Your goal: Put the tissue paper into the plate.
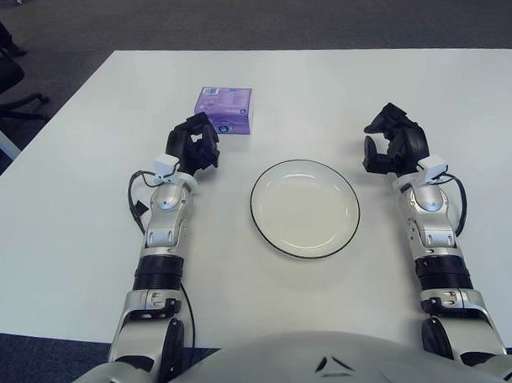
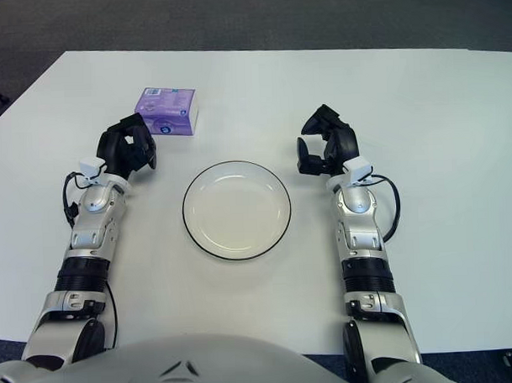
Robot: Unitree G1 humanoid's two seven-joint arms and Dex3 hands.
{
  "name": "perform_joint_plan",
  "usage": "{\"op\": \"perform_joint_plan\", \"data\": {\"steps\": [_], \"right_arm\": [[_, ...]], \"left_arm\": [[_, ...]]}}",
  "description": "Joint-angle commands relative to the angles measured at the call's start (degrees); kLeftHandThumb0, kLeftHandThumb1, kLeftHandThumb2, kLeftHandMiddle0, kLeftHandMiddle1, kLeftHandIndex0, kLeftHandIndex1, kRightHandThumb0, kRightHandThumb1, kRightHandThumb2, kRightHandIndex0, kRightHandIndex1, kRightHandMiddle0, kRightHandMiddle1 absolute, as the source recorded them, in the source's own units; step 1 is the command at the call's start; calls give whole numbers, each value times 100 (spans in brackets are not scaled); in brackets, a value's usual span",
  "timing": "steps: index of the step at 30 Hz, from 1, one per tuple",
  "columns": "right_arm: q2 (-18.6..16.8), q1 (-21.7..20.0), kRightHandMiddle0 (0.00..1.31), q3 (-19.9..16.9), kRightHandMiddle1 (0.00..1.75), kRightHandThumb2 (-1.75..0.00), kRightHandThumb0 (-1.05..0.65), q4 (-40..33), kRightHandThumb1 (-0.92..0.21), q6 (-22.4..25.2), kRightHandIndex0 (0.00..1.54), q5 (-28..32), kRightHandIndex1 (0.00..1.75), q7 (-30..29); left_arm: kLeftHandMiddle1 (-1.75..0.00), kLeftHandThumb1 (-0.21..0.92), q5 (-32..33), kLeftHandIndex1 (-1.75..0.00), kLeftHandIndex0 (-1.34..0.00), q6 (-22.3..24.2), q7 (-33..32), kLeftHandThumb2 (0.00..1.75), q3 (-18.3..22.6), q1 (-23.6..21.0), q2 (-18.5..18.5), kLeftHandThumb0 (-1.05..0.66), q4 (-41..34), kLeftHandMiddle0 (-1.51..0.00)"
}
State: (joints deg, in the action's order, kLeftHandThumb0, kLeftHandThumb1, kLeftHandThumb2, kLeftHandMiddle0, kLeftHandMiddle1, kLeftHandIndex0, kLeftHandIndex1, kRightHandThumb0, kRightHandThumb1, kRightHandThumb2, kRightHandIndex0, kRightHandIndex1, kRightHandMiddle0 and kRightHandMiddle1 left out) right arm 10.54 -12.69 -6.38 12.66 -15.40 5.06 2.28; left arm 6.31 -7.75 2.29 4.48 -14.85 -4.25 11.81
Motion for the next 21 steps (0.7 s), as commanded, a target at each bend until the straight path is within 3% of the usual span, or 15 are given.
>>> {"op": "perform_joint_plan", "data": {"steps": [1,13,21], "right_arm": [[-405,947,62,72,175,-132,-48,725,-31,-112,131,-36,175,-32],[-403,915,62,69,175,-133,-48,790,-31,-120,131,-52,175,-55],[-377,894,62,76,175,-133,-48,845,-31,-164,131,-84,175,-55]], "left_arm": [[-175,72,50,-175,-104,-25,36,100,20,655,187,-42,390,-136],[-175,71,-106,-175,-107,-80,-144,100,85,625,128,-43,213,-137],[-175,71,-469,-175,-112,-13,-472,101,-7,791,119,-44,-668,-138]]}}
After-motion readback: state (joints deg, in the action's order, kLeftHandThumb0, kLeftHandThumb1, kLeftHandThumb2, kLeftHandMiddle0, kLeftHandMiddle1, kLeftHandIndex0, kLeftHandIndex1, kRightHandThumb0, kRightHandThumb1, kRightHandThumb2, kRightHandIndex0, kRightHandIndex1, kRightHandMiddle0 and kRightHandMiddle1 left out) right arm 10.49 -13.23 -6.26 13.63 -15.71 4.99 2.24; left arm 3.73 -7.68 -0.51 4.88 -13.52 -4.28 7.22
